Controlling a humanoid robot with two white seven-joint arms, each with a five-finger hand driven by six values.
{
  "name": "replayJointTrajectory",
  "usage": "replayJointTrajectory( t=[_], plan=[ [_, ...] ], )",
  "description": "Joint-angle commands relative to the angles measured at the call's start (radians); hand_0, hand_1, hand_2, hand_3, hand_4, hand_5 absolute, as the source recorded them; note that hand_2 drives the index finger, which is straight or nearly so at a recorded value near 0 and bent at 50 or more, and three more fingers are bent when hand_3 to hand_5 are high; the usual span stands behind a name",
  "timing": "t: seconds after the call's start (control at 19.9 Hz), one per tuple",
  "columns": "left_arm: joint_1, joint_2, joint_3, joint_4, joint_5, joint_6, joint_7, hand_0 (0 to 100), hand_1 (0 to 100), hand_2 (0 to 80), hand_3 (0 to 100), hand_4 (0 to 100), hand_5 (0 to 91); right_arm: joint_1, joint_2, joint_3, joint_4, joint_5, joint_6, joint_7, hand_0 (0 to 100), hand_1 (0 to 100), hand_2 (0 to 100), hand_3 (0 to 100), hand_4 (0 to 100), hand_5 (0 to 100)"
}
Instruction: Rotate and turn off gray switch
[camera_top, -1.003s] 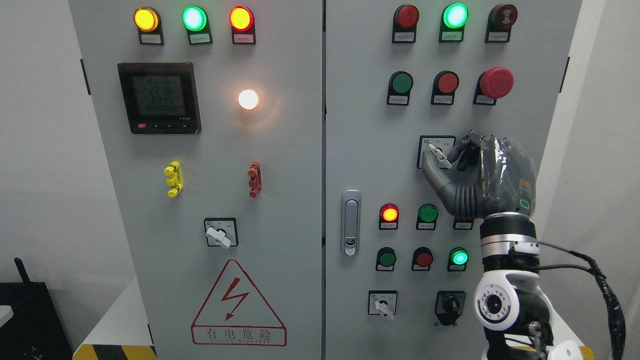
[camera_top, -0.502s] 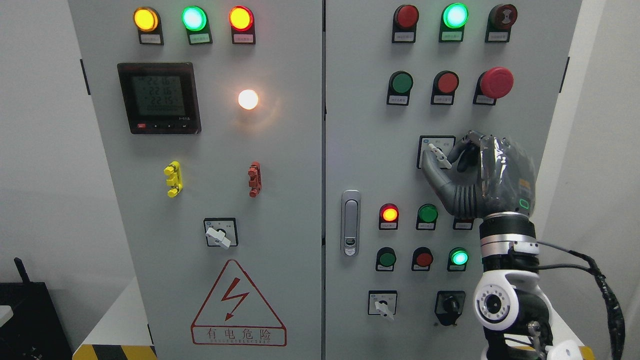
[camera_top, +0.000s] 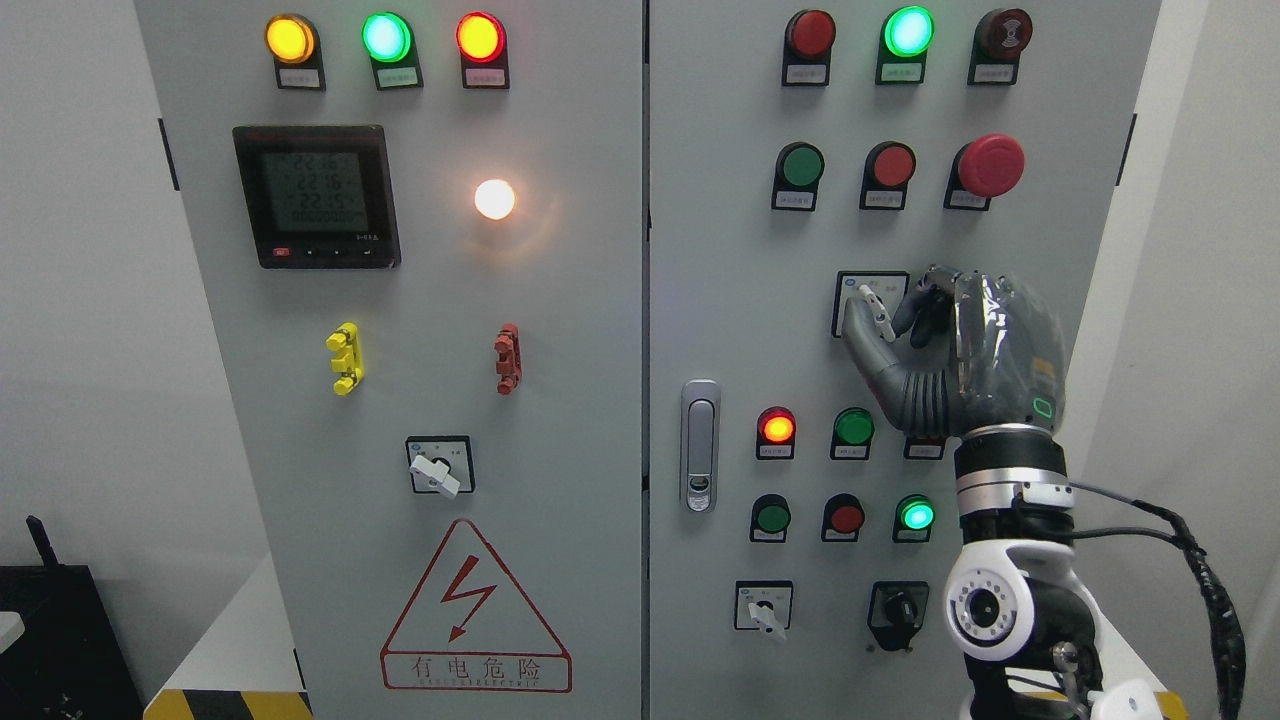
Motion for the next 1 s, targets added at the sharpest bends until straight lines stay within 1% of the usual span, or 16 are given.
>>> replayJointTrajectory(
  t=[0.0, 0.25, 0.35, 0.85, 0.95],
  plan=[
    [0.000, 0.000, 0.032, 0.023, -0.008, -0.001, 0.003, 12, 39, 0.0, 0, 0, 0.0, 0.000, -0.023, 0.006, 0.001, -0.001, -0.001, 0.004, 47, 38, 74, 88, 78, 91],
    [0.000, 0.000, 0.032, 0.023, -0.008, 0.001, 0.005, 12, 39, 0.0, 0, 0, 0.0, 0.000, -0.015, 0.006, 0.002, -0.001, -0.001, 0.006, 48, 37, 75, 88, 79, 91],
    [0.000, 0.000, 0.032, 0.023, -0.008, -0.001, 0.003, 12, 39, 0.0, 0, 0, 0.0, 0.000, -0.015, 0.006, 0.002, -0.001, -0.001, 0.012, 49, 37, 75, 88, 79, 91],
    [0.000, 0.000, 0.031, 0.023, -0.008, 0.001, 0.005, 12, 39, 0.0, 0, 0, 0.0, -0.001, -0.015, 0.006, 0.007, -0.002, -0.001, 0.014, 50, 36, 75, 88, 79, 91],
    [0.001, 0.000, 0.032, 0.023, -0.008, 0.001, 0.003, 12, 39, 0.0, 0, 0, 0.0, -0.006, -0.003, 0.006, 0.012, -0.002, -0.001, 0.014, 50, 35, 75, 88, 79, 91]
  ],
)
